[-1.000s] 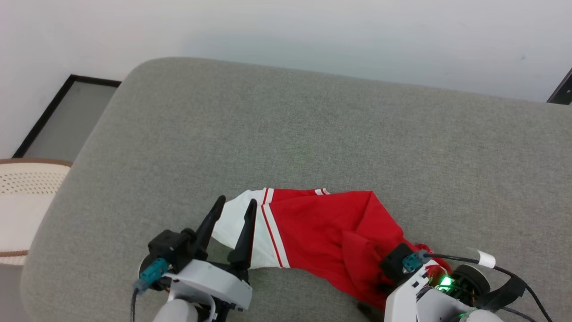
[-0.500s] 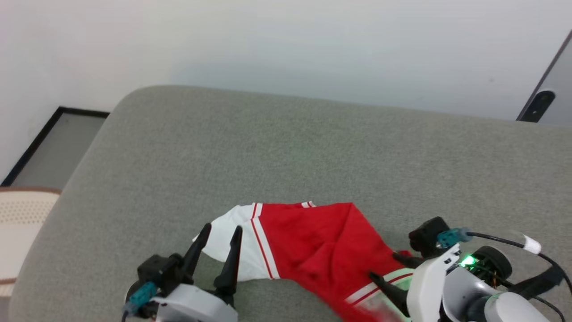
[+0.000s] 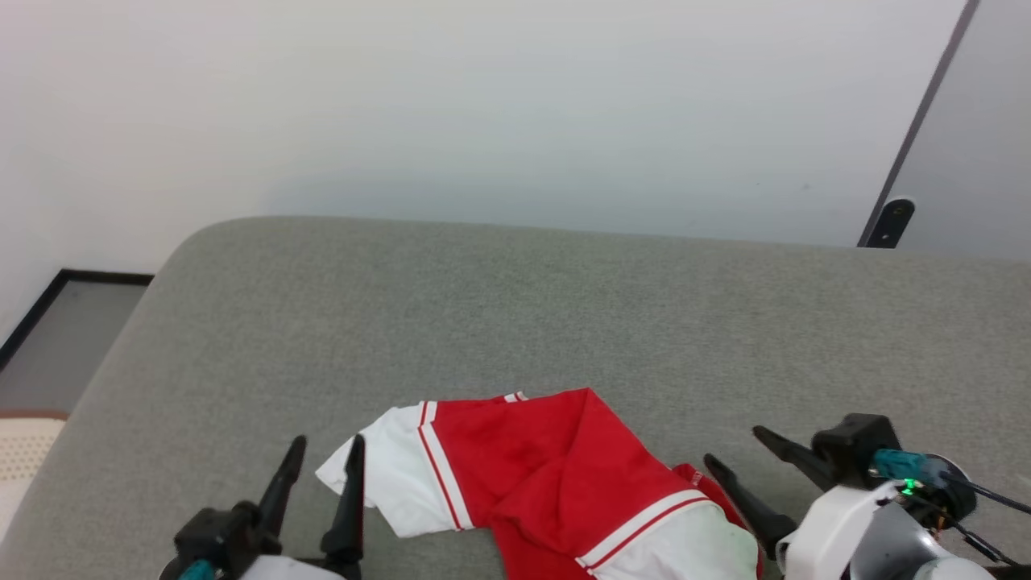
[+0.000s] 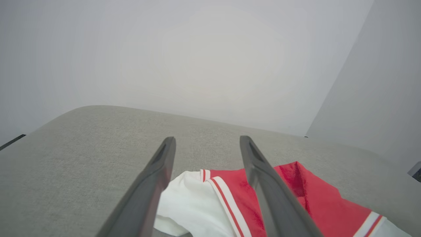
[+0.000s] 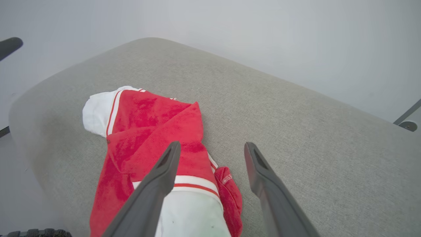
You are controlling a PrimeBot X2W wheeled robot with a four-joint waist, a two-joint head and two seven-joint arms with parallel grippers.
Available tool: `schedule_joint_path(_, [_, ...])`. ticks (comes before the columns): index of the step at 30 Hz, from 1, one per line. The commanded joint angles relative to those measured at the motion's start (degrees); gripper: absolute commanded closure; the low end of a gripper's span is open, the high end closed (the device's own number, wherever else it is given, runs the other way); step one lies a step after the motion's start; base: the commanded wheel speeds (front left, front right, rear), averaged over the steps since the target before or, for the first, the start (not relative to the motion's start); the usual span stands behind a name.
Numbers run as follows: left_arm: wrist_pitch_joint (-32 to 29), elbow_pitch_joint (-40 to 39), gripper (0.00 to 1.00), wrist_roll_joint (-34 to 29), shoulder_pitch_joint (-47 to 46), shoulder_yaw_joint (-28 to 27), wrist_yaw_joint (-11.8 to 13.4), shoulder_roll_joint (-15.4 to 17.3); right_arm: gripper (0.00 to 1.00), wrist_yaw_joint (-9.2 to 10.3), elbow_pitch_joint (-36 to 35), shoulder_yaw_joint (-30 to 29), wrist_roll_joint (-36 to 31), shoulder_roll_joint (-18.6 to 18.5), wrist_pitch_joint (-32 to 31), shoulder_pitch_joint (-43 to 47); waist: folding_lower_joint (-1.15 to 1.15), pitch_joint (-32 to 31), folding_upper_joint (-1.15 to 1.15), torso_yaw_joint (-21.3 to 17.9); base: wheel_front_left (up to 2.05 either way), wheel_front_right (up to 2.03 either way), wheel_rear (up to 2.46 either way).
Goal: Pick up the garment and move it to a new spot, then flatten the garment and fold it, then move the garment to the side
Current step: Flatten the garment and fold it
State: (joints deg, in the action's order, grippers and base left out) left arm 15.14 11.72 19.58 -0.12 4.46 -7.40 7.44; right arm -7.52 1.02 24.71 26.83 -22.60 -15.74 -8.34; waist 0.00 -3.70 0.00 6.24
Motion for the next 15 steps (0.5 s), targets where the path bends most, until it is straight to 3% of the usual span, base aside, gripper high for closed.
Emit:
schedule_joint_path(1, [-0.02,-0.56,0.0,-0.85,1.27,-0.83,-0.16,-0.18,0.0,0.06,0.22,-0.98,-0.7,0.15,1.43,0.96,0.0,-1.08,0.0,-1.07,0.0,0.0,0.0])
schedule_joint_path(15, [-0.02,-4.15,0.0,-3.97,5.04,-5.45,-0.16,-2.64,0.0,0.06,2.2,-14.34,-6.75,3.72,13.49,7.71,0.0,-0.83,0.0,-5.76,0.0,0.0,0.0])
